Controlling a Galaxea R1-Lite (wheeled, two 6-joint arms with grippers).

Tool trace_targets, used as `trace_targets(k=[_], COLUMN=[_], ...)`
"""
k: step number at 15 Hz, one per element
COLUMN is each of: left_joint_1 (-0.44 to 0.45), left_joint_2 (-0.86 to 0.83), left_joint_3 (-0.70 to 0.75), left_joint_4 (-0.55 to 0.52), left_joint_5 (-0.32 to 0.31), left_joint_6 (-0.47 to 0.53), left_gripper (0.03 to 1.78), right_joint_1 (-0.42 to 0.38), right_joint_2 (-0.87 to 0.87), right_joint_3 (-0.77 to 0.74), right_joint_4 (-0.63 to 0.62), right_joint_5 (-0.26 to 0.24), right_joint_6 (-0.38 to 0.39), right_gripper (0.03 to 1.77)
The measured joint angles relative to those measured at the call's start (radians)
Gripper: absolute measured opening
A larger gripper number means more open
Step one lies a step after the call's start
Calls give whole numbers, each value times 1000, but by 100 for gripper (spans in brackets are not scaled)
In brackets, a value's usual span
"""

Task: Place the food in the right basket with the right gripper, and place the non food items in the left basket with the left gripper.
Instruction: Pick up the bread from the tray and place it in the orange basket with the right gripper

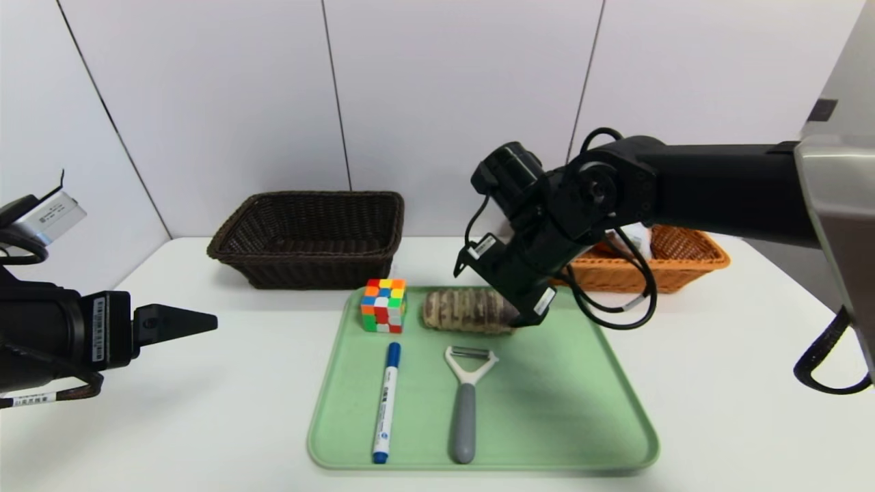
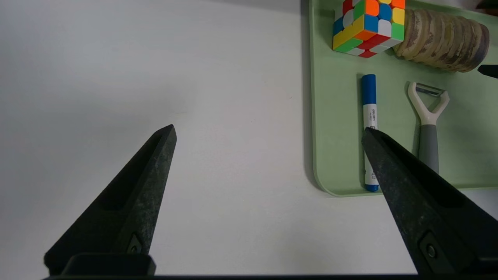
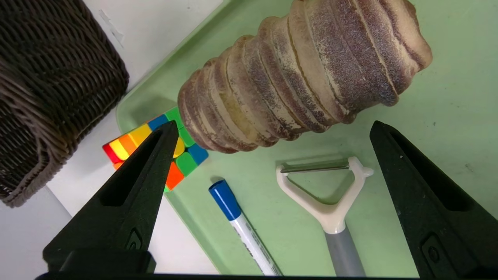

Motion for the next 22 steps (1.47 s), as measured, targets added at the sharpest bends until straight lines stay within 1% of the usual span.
trace_targets(k=[3, 6, 22], left_joint_1=[0, 0, 1], left_joint_2=[3, 7, 48], left_joint_3=[1, 1, 4], left_joint_4=[-1, -3, -8], left_joint_5=[0, 0, -4], left_joint_6=[0, -1, -11], left_gripper=[169, 169, 169], right_joint_1=[-3, -3, -13], right_joint_2=[26, 46, 78], right_joint_3=[0, 0, -1], right_joint_4=[0, -2, -1], right_joint_5=[-4, -27, -28], right_joint_6=[1, 0, -12], right_gripper=[169, 169, 169])
